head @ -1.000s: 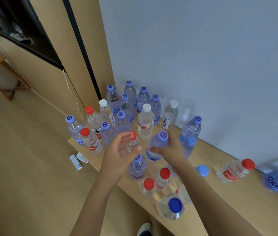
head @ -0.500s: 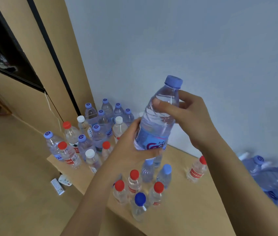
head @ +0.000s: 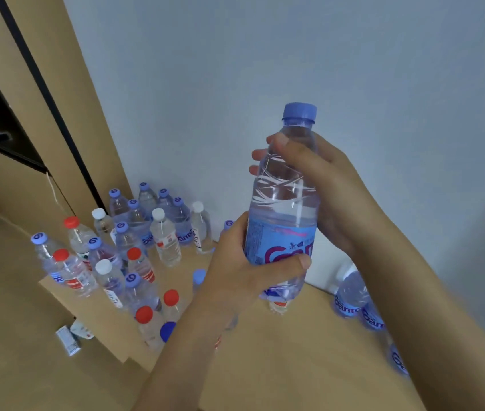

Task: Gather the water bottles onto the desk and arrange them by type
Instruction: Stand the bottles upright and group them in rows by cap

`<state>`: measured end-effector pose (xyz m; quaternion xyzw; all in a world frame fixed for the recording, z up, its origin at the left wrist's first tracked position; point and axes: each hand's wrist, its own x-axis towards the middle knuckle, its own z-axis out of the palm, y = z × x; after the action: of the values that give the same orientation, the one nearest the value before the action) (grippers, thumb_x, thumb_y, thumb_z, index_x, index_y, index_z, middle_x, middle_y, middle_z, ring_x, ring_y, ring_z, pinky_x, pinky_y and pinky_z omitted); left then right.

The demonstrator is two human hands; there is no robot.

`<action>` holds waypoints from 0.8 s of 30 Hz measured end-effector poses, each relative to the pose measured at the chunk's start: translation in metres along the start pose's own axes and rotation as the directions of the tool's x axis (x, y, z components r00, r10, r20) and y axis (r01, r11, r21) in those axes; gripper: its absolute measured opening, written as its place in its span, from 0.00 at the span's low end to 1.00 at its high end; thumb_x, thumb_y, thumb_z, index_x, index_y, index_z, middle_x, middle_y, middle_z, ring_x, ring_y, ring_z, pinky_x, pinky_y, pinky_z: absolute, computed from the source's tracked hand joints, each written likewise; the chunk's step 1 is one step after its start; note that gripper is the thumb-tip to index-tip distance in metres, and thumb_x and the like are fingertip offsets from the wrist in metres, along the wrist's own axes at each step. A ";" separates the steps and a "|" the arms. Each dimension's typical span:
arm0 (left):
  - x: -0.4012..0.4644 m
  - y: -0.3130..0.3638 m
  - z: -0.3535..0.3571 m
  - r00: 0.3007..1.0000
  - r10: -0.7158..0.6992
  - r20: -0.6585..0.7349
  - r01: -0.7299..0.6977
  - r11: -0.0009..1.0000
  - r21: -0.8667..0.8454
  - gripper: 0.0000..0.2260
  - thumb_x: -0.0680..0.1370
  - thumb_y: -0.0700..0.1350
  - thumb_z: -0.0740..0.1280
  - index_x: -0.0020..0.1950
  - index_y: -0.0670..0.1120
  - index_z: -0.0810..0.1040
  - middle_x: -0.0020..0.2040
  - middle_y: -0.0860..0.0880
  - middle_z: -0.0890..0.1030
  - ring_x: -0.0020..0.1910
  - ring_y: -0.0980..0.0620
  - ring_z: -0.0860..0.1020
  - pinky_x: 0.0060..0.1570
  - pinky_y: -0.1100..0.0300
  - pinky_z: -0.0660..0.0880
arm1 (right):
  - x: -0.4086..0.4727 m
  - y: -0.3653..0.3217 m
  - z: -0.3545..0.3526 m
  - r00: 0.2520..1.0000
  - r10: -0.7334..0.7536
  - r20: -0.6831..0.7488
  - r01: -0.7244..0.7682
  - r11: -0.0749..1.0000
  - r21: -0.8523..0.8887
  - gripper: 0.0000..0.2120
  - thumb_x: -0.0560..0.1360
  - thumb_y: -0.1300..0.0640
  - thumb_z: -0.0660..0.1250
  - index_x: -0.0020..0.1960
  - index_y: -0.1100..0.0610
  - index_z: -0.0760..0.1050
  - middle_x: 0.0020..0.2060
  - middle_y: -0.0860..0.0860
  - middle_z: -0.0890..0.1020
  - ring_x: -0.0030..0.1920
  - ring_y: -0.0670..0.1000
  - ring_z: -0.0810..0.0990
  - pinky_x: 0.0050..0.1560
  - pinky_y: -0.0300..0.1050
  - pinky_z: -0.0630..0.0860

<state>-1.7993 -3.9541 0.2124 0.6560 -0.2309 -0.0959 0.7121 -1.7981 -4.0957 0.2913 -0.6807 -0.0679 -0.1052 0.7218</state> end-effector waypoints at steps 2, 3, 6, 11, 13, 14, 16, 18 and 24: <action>-0.005 0.003 0.010 0.999 -0.039 0.028 0.040 0.998 -0.041 0.19 0.62 0.41 0.78 0.50 0.52 0.79 0.40 0.56 0.86 0.39 0.59 0.84 0.35 0.68 0.78 | -0.005 -0.004 -0.008 0.997 0.021 0.075 -0.028 0.995 0.098 0.15 0.74 0.48 0.69 0.57 0.55 0.77 0.54 0.56 0.84 0.54 0.57 0.85 0.52 0.50 0.83; -0.005 0.005 0.013 0.998 -0.050 0.041 0.052 0.997 -0.049 0.19 0.61 0.41 0.78 0.49 0.51 0.79 0.40 0.55 0.86 0.39 0.58 0.84 0.35 0.68 0.78 | -0.007 -0.006 -0.011 0.994 0.026 0.111 -0.041 0.990 0.138 0.16 0.75 0.48 0.68 0.58 0.56 0.76 0.54 0.56 0.84 0.54 0.58 0.85 0.50 0.50 0.83; -0.004 0.010 0.020 0.995 -0.063 0.083 0.067 0.996 -0.056 0.22 0.57 0.48 0.79 0.50 0.51 0.80 0.42 0.53 0.86 0.41 0.56 0.85 0.37 0.66 0.79 | -0.011 -0.008 -0.021 0.992 0.010 0.129 -0.036 0.980 0.198 0.15 0.75 0.49 0.68 0.57 0.56 0.75 0.52 0.56 0.85 0.50 0.59 0.85 0.48 0.50 0.82; -0.003 0.005 0.033 0.985 -0.105 0.138 0.111 0.993 -0.034 0.26 0.59 0.51 0.78 0.55 0.51 0.79 0.46 0.52 0.86 0.46 0.53 0.85 0.40 0.64 0.80 | -0.020 -0.004 -0.030 0.999 -0.020 -0.032 0.026 0.982 0.188 0.11 0.73 0.52 0.70 0.52 0.57 0.77 0.45 0.57 0.84 0.45 0.58 0.84 0.45 0.52 0.83; -0.005 -0.001 0.037 0.981 -0.133 0.140 0.135 0.991 -0.002 0.25 0.61 0.47 0.79 0.56 0.51 0.78 0.47 0.52 0.86 0.47 0.52 0.85 0.41 0.64 0.80 | -0.023 0.001 -0.032 0.995 -0.005 -0.104 0.022 0.987 0.161 0.08 0.75 0.53 0.70 0.50 0.57 0.77 0.44 0.56 0.83 0.45 0.59 0.83 0.46 0.54 0.82; -0.005 -0.003 0.039 0.983 -0.128 0.132 0.127 0.992 0.019 0.25 0.61 0.46 0.79 0.56 0.51 0.78 0.46 0.53 0.86 0.46 0.54 0.85 0.40 0.65 0.79 | -0.024 0.004 -0.034 0.991 0.000 -0.135 0.020 0.990 0.142 0.07 0.76 0.54 0.70 0.49 0.56 0.77 0.44 0.55 0.84 0.44 0.58 0.84 0.45 0.53 0.83; -0.007 -0.009 0.045 0.987 -0.110 0.114 0.102 0.992 0.070 0.27 0.59 0.45 0.81 0.56 0.51 0.77 0.44 0.56 0.85 0.44 0.57 0.84 0.37 0.67 0.78 | -0.028 0.008 -0.036 0.980 -0.018 -0.196 0.032 0.997 0.068 0.06 0.77 0.53 0.70 0.50 0.55 0.77 0.42 0.52 0.85 0.41 0.55 0.85 0.42 0.47 0.82; -0.010 -0.016 0.053 0.991 -0.106 0.085 0.099 0.992 0.081 0.27 0.59 0.45 0.81 0.56 0.51 0.77 0.44 0.57 0.85 0.43 0.59 0.84 0.37 0.68 0.78 | -0.033 0.011 -0.038 0.971 -0.023 -0.238 0.031 0.999 0.029 0.07 0.77 0.53 0.70 0.52 0.55 0.78 0.40 0.50 0.85 0.39 0.52 0.86 0.39 0.43 0.81; -0.009 -0.029 0.072 0.983 -0.146 0.116 0.137 0.988 0.077 0.27 0.58 0.49 0.81 0.54 0.53 0.77 0.45 0.55 0.85 0.45 0.57 0.84 0.39 0.66 0.78 | -0.047 0.017 -0.054 0.940 0.008 -0.342 -0.009 1.000 -0.003 0.10 0.76 0.51 0.70 0.54 0.56 0.77 0.41 0.47 0.86 0.39 0.51 0.86 0.35 0.38 0.79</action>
<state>-1.8352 -4.0175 0.1844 0.6877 -0.2296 -0.1779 0.6653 -1.8424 -4.1460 0.2602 -0.6540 0.0616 -0.2189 0.7215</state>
